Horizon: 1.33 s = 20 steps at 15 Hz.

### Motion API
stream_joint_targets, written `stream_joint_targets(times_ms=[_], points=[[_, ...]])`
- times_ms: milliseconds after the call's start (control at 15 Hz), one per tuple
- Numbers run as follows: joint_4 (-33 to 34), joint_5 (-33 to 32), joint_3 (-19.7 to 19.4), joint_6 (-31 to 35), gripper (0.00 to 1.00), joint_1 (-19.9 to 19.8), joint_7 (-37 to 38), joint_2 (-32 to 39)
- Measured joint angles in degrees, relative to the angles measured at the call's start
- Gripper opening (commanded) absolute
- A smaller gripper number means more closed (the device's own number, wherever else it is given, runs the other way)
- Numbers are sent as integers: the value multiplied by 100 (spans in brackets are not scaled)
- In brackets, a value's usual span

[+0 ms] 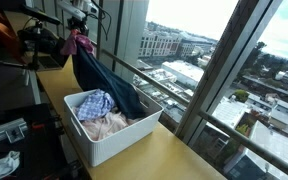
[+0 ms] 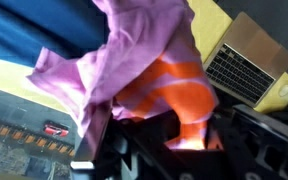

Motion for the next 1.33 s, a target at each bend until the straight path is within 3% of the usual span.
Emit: stream_joint_targets(times_ms=[267, 333, 400, 600, 1067, 1333], points=[[151, 36, -45, 5, 0, -65, -7, 493], [158, 50, -47, 7, 25, -97, -13, 578], [161, 61, -48, 8, 26, -130, -15, 652], [162, 70, -50, 8, 46, -226, -30, 786], [-7, 70, -58, 8, 98, -583, -124, 692], [-656, -23, -293, 94, 100, -1083, -464, 287]])
